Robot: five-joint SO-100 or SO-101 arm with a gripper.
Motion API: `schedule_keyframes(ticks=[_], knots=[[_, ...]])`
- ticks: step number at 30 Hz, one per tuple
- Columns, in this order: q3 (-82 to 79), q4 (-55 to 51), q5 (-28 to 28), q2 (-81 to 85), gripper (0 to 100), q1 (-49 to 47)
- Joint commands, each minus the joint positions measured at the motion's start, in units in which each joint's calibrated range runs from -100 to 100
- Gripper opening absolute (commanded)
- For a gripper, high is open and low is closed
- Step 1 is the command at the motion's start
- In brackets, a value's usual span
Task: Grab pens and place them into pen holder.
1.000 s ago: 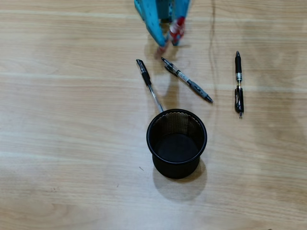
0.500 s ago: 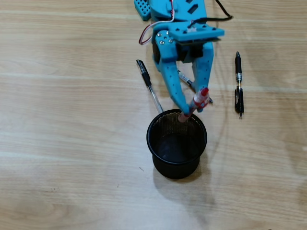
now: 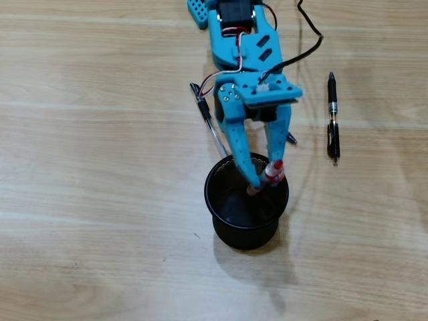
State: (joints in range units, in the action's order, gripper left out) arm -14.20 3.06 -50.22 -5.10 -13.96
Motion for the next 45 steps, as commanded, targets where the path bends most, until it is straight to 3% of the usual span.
schedule_keyframes(ticks=[1, 5, 9, 13, 14, 17, 23, 29, 36, 45], knots=[[0.2, 1.3, 0.2, 0.9, 4, 1.2], [0.1, 1.2, 0.3, 1.1, 18, 1.1], [0.0, -0.6, 0.5, 2.8, 16, 1.0], [2.4, -21.1, 4.3, 11.1, 8, 2.2], [4.4, -31.3, 5.1, 14.8, 6, 3.3], [7.5, -44.4, 7.1, 19.7, 4, 5.2], [10.4, -66.8, 8.8, 30.8, 2, 7.8], [9.9, -78.5, 8.8, 34.4, 2, 8.2], [-8.0, -78.1, 8.3, 34.4, 2, 8.3], [-31.7, -57.7, 8.3, 34.4, 2, 10.3]])
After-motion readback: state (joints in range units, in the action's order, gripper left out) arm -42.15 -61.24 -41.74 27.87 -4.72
